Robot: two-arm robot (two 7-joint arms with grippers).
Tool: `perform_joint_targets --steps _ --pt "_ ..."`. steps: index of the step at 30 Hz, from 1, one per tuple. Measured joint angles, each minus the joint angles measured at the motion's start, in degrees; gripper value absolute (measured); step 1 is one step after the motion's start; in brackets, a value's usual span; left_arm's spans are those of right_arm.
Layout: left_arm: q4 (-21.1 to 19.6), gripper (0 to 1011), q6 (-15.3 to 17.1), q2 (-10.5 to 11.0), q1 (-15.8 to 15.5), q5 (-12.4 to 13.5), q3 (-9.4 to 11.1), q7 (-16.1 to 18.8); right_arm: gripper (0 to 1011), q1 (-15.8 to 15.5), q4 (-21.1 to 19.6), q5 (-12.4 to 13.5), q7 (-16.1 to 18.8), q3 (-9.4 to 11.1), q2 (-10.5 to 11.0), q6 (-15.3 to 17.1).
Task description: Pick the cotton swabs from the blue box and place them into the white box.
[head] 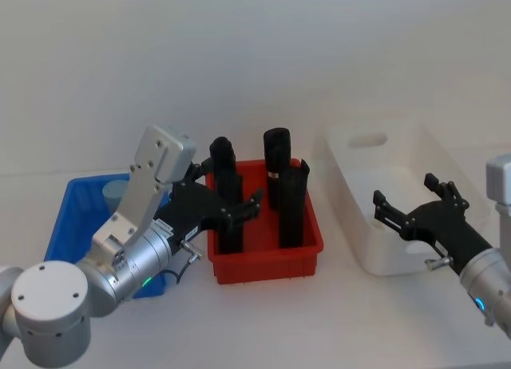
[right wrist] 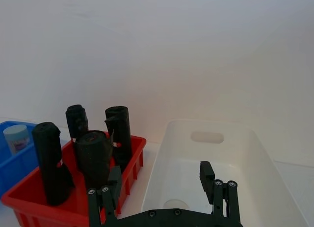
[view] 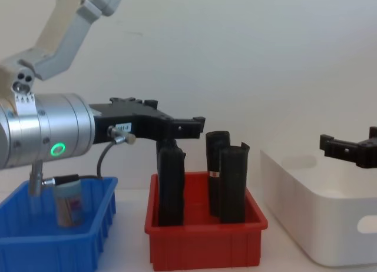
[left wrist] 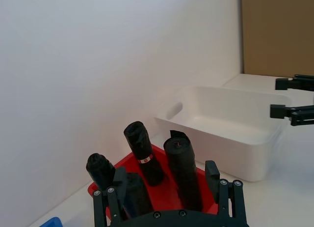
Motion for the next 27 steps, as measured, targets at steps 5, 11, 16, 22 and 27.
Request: perform_joint_targets --steps 5,11,16,22,27 --pt "-0.2 1004 -2.9 -0.1 1.7 0.9 0.9 4.0 1001 -2.9 -3.4 0.3 -1.1 -0.3 0.6 -0.1" --pt "-0.4 1004 -6.1 -0.2 3.6 1.9 1.8 8.5 1002 -6.2 -7.2 0.6 -2.3 -0.6 1.3 -0.3" --pt "-0.5 1004 -8.9 -0.2 5.2 2.8 2.6 12.2 1002 -8.2 -9.4 0.8 -3.1 -0.7 1.7 -0.3" --pt "-0.7 1004 -10.6 -0.3 6.3 3.3 3.1 14.7 1001 -8.9 -10.2 0.8 -3.4 -0.8 1.8 -0.4" --pt "-0.7 1004 -11.2 -0.3 6.6 3.5 3.3 15.4 1002 -8.9 -10.3 0.8 -3.4 -0.8 1.8 -0.4"
